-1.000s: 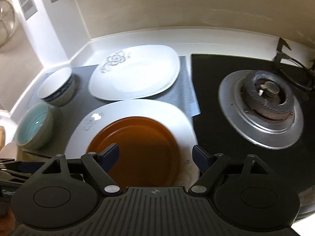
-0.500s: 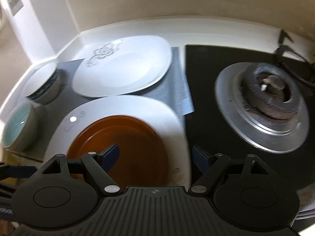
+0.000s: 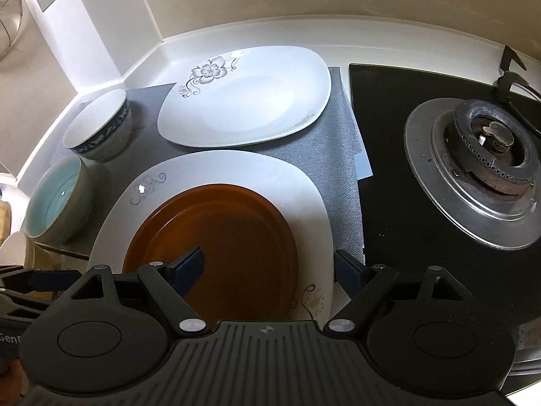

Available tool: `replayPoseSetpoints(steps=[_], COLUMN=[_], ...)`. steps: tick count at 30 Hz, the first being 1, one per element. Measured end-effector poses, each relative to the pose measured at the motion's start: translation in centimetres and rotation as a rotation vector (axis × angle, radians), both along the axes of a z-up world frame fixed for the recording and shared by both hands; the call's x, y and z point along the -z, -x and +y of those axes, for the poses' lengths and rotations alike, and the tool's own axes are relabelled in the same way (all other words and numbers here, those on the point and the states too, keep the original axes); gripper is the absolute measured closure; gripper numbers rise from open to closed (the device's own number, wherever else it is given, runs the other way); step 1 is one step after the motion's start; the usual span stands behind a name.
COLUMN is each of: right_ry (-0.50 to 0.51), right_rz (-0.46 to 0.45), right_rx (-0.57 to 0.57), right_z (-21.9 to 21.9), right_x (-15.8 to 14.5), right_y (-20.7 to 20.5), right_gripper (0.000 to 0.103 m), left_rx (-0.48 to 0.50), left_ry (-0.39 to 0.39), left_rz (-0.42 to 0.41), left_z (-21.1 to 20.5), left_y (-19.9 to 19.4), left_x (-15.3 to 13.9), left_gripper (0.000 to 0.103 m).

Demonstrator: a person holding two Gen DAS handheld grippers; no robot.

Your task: Organize plates and bowls

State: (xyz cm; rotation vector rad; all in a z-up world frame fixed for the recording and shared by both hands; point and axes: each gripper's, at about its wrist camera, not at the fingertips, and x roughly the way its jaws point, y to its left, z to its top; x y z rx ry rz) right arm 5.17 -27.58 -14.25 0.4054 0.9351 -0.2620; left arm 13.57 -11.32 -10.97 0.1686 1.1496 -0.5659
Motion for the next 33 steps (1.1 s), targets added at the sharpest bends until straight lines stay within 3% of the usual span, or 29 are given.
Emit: replayPoseSetpoints(steps=[16,26,33], right_ry=[-0.003,-0.038,-0.128], right_rz=[-0.03,-0.198,-0.252], right_rx=[0.032,0.05,0.069], right_z=[-1.3,-5.5,-9.0], right_x=[-1.1,-3.5,-2.5], right_y=[0.8,-0.7,-3.9], right_gripper=[0.016,0.016,0.016], left_rx=[0.01,-0.067,-0.123], left_ry=[-0.032,-0.023,-0.034], left_rz=[-0.056,-0.121,-0.143], left_z=[-0.6,-3.4,-6.1], left_y=[-0.1,-4.2,-7.8], left_x=[-2.8,-5.8,-5.2], left_gripper=[0.0,0.0,0.0])
